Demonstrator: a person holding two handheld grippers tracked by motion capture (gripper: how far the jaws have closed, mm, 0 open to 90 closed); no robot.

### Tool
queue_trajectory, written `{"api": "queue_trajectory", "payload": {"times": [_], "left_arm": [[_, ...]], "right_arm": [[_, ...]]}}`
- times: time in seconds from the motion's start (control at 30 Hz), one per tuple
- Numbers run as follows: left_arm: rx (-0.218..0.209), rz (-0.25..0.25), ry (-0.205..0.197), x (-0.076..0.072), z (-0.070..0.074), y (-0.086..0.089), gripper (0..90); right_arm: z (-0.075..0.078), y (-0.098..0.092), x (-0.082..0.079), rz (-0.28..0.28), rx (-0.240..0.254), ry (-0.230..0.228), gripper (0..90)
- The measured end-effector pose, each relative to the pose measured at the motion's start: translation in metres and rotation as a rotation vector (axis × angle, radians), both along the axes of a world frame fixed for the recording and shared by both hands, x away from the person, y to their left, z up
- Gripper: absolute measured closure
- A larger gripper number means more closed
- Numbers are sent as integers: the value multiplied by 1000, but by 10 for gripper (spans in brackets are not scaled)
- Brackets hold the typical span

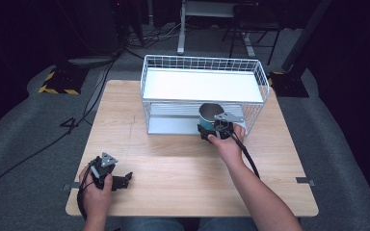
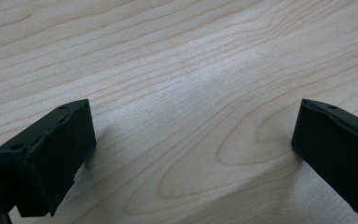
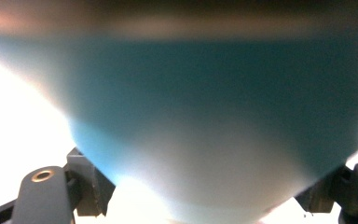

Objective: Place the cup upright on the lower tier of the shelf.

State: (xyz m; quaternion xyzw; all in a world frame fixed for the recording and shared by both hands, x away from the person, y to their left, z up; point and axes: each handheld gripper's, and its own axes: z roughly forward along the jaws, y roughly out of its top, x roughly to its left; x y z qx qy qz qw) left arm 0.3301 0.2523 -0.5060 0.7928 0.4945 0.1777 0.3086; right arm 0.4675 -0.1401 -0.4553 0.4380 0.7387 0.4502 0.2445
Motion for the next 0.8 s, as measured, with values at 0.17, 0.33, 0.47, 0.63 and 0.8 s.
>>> {"api": "queue_trajectory", "payload": {"times": [0.17,0.33,0.47,0.63,0.8], "left_arm": [[1,4,0,1,0,0,0],[1,3,0,2,0,0,0],[1,3,0,2,0,0,0],[0,3,0,2,0,0,0],[0,3,0,2,0,0,0]], "right_arm": [[-2,13,10,-9,-13,-18,228],[-4,20,16,-20,-20,-21,228],[-7,26,21,-30,-18,-22,228],[-13,32,30,-61,-16,-22,228],[-18,35,39,-73,-32,-22,228]]}}
